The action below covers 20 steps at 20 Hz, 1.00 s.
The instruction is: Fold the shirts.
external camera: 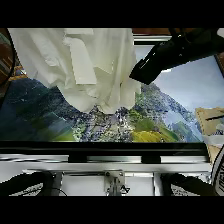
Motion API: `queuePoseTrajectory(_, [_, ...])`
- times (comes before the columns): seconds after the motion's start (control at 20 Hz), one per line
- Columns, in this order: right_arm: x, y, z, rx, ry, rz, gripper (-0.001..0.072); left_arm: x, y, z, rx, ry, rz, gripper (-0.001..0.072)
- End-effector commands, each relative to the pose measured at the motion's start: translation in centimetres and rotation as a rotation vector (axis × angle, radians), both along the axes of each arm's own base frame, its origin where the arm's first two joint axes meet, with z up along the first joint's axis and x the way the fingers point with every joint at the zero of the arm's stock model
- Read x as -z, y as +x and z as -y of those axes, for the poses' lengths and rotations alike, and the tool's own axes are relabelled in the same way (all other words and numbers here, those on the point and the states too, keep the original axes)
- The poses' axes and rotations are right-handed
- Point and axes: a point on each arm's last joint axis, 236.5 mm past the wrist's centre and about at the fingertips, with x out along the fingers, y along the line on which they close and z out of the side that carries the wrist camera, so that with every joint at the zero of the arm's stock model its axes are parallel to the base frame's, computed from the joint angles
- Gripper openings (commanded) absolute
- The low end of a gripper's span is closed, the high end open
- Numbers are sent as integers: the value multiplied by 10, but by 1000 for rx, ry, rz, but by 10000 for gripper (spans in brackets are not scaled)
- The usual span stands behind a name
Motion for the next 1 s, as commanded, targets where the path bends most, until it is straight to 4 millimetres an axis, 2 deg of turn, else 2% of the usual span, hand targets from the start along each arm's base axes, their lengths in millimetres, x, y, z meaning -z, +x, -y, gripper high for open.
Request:
queuePoseTrajectory(0.0, [11,19,-14,-6,-12,33,531,-4,-4,-2,0,-4,6,53])
queuePoseTrajectory(0.05, [17,22,-16,-6,-21,27,196,-4,-4,-2,0,-4,6,54])
queuePoseTrajectory(0.1, [21,24,-15,1,-33,16,83,-4,-4,-2,-1,-3,6,53])
queuePoseTrajectory(0.3, [28,2,5,1,-118,-42,81,-4,-2,-7,-12,-2,7,53])
queuePoseTrajectory(0.5, [11,-15,10,2,-108,-26,79,-4,2,-14,-29,-2,7,54])
queuePoseTrajectory(0.6, [4,-14,19,32,-122,10,78,-4,3,-16,-33,-2,7,53])
queuePoseTrajectory(0.7, [-3,-4,32,85,-149,63,76,-4,3,-16,-33,-2,7,53])
queuePoseTrajectory(0.85, [-3,2,42,129,-176,77,76,-4,2,-16,-33,-3,7,54])
queuePoseTrajectory(0.95, [-4,1,37,116,-159,75,83,-5,2,-17,-33,-3,8,53])
